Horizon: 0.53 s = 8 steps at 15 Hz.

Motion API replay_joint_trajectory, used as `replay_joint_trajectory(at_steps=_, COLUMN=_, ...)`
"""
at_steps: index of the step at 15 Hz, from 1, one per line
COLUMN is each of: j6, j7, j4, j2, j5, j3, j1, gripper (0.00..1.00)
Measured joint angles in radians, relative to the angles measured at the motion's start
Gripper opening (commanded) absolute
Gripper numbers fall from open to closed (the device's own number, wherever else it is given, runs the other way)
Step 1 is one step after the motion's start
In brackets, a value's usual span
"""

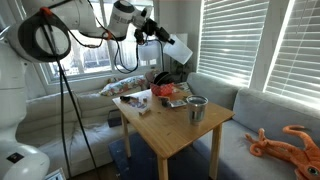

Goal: Pick up the clear cup and pour all its contents onto the table, put the clear cup back on the table

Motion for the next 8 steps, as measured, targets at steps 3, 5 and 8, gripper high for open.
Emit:
replay_joint_trajectory(at_steps=3, j6=0.073, j7=0.109, j4=-0.1, j2=-0.004, j5=0.113, j3=-0.007, j1=-0.067, gripper=0.01)
replay_joint_trajectory(at_steps=5, j6=0.183, j7=0.187, j4=-0.171, j2=-0.006, j5=0.162, j3=-0.01, j1=-0.112, gripper=0.01)
replay_joint_trajectory(at_steps=8, j6=0.313, j7=0.294, j4=-0.238, j2=-0.017, j5=0.175, j3=0.027, j1=-0.189, gripper=0.04)
